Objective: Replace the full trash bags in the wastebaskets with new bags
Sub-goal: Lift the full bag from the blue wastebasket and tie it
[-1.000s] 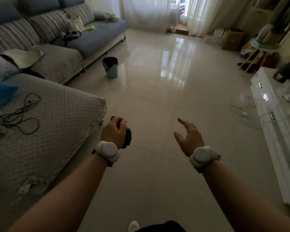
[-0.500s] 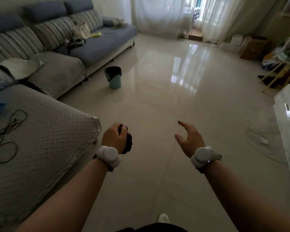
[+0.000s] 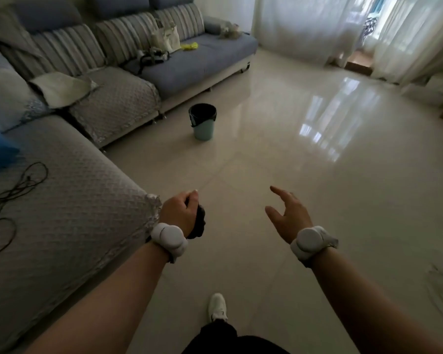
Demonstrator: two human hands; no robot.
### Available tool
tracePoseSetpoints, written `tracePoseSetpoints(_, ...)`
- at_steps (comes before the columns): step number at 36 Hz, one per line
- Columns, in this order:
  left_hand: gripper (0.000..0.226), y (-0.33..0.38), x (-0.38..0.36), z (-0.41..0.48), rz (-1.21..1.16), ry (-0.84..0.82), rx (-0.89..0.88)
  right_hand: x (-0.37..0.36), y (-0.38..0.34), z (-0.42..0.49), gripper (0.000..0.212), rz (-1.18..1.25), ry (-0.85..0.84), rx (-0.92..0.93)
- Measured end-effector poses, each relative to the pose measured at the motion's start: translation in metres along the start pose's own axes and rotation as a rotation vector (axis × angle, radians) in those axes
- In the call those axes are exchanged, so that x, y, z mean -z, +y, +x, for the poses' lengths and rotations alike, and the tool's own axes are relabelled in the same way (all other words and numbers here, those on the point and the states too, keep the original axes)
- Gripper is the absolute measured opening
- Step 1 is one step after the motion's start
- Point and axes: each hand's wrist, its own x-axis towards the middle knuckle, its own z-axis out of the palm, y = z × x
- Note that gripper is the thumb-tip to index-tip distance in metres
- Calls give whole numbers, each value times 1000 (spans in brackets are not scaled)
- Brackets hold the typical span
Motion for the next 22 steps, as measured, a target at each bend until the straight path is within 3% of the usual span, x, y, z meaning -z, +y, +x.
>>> tracePoseSetpoints(11, 38, 57, -67, 198, -2, 51, -22, 49, 33, 187, 54, -19, 49, -44)
tracePoseSetpoints(22, 36, 90, -155, 351, 43, 81, 56, 72, 78, 384, 54, -8, -39, 6)
